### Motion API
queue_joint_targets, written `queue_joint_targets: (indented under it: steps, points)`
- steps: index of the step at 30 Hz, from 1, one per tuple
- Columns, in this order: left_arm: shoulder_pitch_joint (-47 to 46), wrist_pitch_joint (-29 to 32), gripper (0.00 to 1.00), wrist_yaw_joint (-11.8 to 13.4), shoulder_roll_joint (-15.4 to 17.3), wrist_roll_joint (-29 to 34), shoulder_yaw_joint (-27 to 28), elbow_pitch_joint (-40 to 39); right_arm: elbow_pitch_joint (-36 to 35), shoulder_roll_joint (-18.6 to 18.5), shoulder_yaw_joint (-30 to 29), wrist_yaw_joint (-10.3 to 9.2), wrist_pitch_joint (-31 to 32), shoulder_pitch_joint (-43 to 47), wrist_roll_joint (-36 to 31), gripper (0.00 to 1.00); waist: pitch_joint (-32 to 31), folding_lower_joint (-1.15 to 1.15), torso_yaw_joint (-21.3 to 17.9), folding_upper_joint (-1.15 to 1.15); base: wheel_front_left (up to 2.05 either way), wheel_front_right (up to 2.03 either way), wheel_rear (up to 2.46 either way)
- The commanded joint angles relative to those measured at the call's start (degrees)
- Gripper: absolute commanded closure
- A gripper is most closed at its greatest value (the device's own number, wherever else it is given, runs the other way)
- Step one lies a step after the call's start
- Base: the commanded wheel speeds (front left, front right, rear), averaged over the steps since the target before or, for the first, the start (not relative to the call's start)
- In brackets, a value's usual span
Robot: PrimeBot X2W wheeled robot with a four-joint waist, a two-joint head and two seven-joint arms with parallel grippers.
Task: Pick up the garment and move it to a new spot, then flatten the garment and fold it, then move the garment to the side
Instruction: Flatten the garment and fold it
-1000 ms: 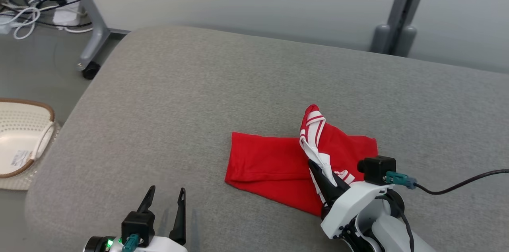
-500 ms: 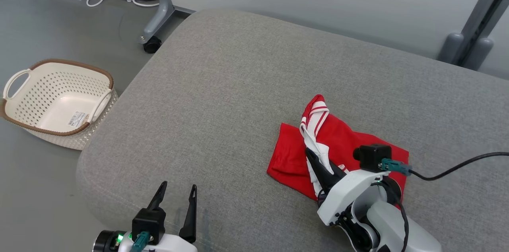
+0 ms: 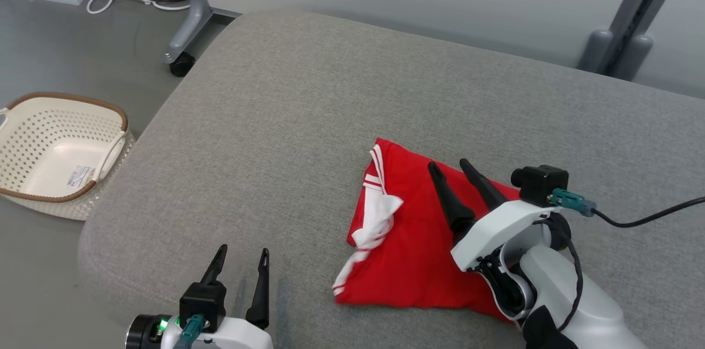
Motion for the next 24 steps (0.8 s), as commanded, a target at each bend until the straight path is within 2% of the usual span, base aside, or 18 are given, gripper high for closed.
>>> queue_joint_targets:
  steps: [1,17,24]
  points:
    - [-1.31,-0.26,0.0,0.09,0.2,-0.23,0.33,-0.32,-0.48,-0.38,-1.57,0.0,-0.35,0.33,-1.87,0.0,-0.08,0.0,-1.77,0.0,0.0,0.0,0.0]
    - [-1.64,-0.26,0.0,0.1,0.2,0.9,3.52,-1.41,-5.88,-0.37,-15.92,0.0,-0.36,8.69,-15.79,0.0,-1.01,0.0,-11.1,0.0,0.0,0.0,0.0]
    - [-1.26,-0.26,0.0,-0.44,0.2,1.55,5.55,-1.64,-6.99,-0.36,-21.47,0.0,-0.35,12.36,-18.66,0.0,-1.59,0.0,-16.04,0.0,0.0,0.0,0.0]
